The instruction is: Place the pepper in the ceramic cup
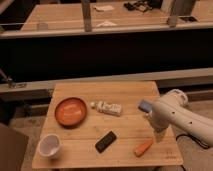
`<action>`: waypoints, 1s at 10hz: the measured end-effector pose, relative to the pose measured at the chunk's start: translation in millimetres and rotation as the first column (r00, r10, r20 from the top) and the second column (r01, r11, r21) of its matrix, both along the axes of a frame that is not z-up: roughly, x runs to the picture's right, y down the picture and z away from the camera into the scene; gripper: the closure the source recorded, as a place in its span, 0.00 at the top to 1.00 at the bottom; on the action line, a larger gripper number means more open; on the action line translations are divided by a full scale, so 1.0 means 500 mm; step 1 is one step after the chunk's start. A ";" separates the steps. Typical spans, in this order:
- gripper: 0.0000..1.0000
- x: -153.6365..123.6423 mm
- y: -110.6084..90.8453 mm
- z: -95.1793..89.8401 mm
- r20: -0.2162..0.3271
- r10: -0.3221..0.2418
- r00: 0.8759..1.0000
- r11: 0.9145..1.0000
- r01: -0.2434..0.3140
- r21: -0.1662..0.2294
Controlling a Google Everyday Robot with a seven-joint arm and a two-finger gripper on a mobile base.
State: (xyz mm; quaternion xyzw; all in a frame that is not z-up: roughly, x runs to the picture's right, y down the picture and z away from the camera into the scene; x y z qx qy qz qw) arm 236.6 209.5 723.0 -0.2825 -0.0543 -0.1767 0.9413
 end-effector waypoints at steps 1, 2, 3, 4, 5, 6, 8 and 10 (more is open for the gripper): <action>0.80 -0.004 0.006 0.001 0.010 -0.004 1.000 1.000 0.004 -0.002; 0.80 -0.007 0.012 0.004 0.018 -0.011 1.000 1.000 0.011 -0.003; 0.80 -0.014 0.021 0.007 0.030 -0.020 0.999 1.000 0.020 -0.005; 0.80 -0.021 0.032 0.010 0.040 -0.033 0.999 0.999 0.033 -0.007; 0.80 -0.031 0.045 0.012 0.051 -0.042 0.998 0.999 0.043 -0.013; 0.80 -0.038 0.056 0.015 0.060 -0.048 0.997 0.999 0.050 -0.020; 0.80 -0.047 0.066 0.020 0.069 -0.059 0.996 0.998 0.061 -0.029; 0.80 -0.053 0.079 0.028 0.077 -0.063 0.995 0.997 0.066 -0.040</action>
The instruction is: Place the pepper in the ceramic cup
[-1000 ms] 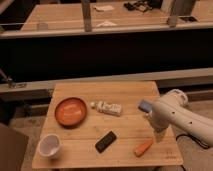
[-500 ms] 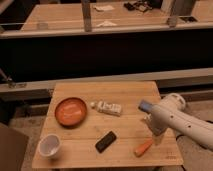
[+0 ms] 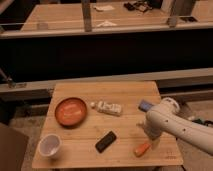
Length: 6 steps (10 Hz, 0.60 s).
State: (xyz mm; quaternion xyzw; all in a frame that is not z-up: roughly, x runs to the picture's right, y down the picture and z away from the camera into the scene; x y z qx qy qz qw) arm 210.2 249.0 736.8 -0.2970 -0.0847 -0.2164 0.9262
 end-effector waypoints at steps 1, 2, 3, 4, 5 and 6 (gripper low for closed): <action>0.80 -0.002 0.006 0.005 0.005 -0.003 1.000 1.000 0.003 -0.005; 0.80 -0.007 0.014 0.006 0.012 -0.009 1.000 1.000 0.010 -0.012; 0.80 -0.011 0.020 0.008 0.018 -0.013 1.000 1.000 0.013 -0.019; 0.80 -0.016 0.025 0.010 0.024 -0.015 1.000 1.000 0.015 -0.025; 0.80 -0.019 0.031 0.013 0.027 -0.016 1.000 0.999 0.017 -0.032; 0.80 -0.020 0.035 0.015 0.029 -0.017 0.999 0.999 0.018 -0.036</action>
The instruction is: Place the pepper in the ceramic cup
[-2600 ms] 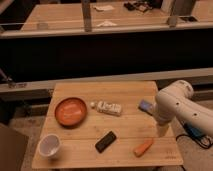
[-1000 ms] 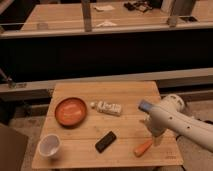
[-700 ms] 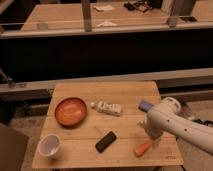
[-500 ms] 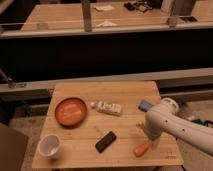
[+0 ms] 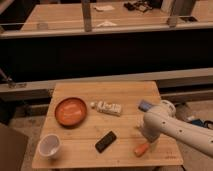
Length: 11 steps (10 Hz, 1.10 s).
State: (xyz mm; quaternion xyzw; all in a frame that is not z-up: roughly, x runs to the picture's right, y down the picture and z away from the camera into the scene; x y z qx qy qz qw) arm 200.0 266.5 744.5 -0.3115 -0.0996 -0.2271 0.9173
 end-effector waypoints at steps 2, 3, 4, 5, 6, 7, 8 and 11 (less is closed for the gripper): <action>0.80 0.004 0.009 0.005 0.000 0.010 1.000 1.000 -0.010 -0.008; 0.80 0.007 0.012 0.008 0.000 0.018 1.000 1.000 -0.018 -0.008; 0.80 0.009 0.014 0.010 0.001 0.024 1.000 1.000 -0.024 -0.009; 0.80 0.010 0.017 0.013 0.001 0.028 1.000 1.000 -0.028 -0.011; 0.80 0.009 0.019 0.016 0.002 0.030 1.000 0.999 -0.030 -0.013; 0.80 0.008 0.020 0.018 0.003 0.031 1.000 0.999 -0.031 -0.015; 0.80 0.008 0.022 0.021 0.003 0.035 0.999 0.999 -0.035 -0.019; 0.80 0.013 0.027 0.027 0.000 0.054 0.999 0.998 -0.054 -0.026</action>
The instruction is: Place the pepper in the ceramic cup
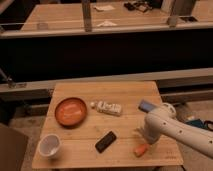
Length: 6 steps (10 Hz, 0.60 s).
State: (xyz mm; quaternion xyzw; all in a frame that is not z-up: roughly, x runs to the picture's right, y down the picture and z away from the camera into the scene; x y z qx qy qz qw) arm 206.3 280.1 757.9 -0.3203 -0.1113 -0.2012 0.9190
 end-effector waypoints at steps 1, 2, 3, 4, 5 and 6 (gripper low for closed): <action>0.80 0.000 0.001 0.001 0.000 0.005 1.000 1.000 -0.005 -0.001; 0.80 0.001 0.003 0.003 0.001 0.012 1.000 1.000 -0.012 -0.003; 0.80 0.001 0.005 0.006 0.001 0.018 1.000 1.000 -0.018 -0.005; 0.80 0.002 0.007 0.007 0.001 0.023 1.000 1.000 -0.023 -0.007; 0.80 0.002 0.008 0.010 0.001 0.029 1.000 1.000 -0.029 -0.007; 0.80 0.003 0.010 0.011 0.001 0.033 0.999 0.999 -0.033 -0.009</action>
